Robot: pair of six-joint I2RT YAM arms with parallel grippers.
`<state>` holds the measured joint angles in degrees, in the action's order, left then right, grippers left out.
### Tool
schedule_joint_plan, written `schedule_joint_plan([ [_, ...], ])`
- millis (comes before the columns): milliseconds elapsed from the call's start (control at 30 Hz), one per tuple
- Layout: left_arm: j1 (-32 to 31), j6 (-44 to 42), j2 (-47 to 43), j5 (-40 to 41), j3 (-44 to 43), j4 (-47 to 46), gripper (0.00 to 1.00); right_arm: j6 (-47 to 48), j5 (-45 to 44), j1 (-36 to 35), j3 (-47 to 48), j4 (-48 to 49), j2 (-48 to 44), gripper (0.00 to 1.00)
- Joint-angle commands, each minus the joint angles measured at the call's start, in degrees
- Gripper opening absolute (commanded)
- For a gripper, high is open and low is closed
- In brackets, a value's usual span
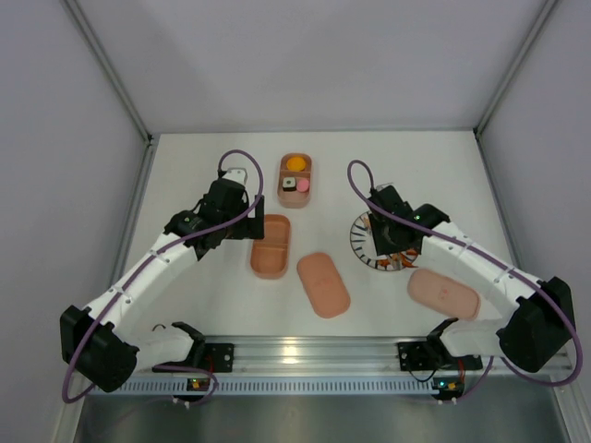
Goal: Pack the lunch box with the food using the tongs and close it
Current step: Pick up the fake food from the plate.
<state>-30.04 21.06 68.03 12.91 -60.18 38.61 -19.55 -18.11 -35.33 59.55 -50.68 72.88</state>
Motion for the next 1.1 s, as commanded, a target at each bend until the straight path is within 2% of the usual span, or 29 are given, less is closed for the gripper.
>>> schedule_joint_plan([
  [0, 0.3, 0.1, -0.6, 0.3, 0.0, -1.7, 0.99, 0.1, 0.7, 0.8, 0.9, 2.3, -2.0, 0.27],
  [100, 0.3, 0.1, -0.6, 0.2, 0.0, -1.7, 0.99, 0.2, 0.2, 0.9, 2.1, 1.4, -2.7, 0.24],
  [700, 0.2, -0.1, -0.6, 0.5, 0.1, -1.7, 0.99, 0.8, -1.8, 1.1, 8.9, -2.1, -3.1, 0.24],
  [933, 0.3, 0.1, -0.4, 0.3, 0.0, -1.8, 0.99, 1.6, 0.7, 0.3, 17.7, -1.3, 1.4, 0.24],
  [1067, 0.3, 0.1, -0.4, 0.5, 0.1, -1.8, 0.99, 1.8, 2.9, -1.3, 23.2, 0.8, 7.7, 0.24],
])
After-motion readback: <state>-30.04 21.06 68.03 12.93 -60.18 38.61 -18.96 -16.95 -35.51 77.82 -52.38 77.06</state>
